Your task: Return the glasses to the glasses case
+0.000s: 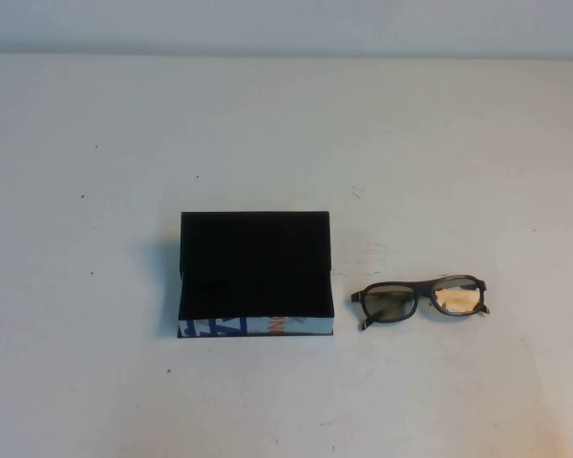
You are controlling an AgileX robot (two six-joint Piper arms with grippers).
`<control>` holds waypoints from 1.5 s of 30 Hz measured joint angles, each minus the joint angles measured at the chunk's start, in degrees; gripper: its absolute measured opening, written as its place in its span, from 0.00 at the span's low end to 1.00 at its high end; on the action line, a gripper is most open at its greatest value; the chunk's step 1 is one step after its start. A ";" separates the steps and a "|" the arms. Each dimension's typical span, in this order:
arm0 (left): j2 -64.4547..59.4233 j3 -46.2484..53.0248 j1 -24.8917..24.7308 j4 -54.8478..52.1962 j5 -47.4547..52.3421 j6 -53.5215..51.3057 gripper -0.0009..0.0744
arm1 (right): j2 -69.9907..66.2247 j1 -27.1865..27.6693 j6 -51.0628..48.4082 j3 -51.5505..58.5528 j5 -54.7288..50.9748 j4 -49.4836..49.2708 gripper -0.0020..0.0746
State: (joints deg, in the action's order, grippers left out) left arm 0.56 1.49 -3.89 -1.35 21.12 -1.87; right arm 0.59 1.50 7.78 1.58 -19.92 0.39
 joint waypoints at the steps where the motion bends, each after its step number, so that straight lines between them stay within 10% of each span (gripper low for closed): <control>1: 0.00 0.00 0.00 0.00 0.00 0.00 0.01 | 0.00 0.00 0.00 0.00 0.00 0.00 0.01; 45: 0.00 0.00 0.00 0.00 0.00 0.00 0.01 | 0.04 0.00 0.00 0.00 8.52 -6.74 0.01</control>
State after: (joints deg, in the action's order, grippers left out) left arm 0.56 1.49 -3.89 -1.35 21.12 -1.87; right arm 0.62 1.50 7.78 1.58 -11.40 -6.34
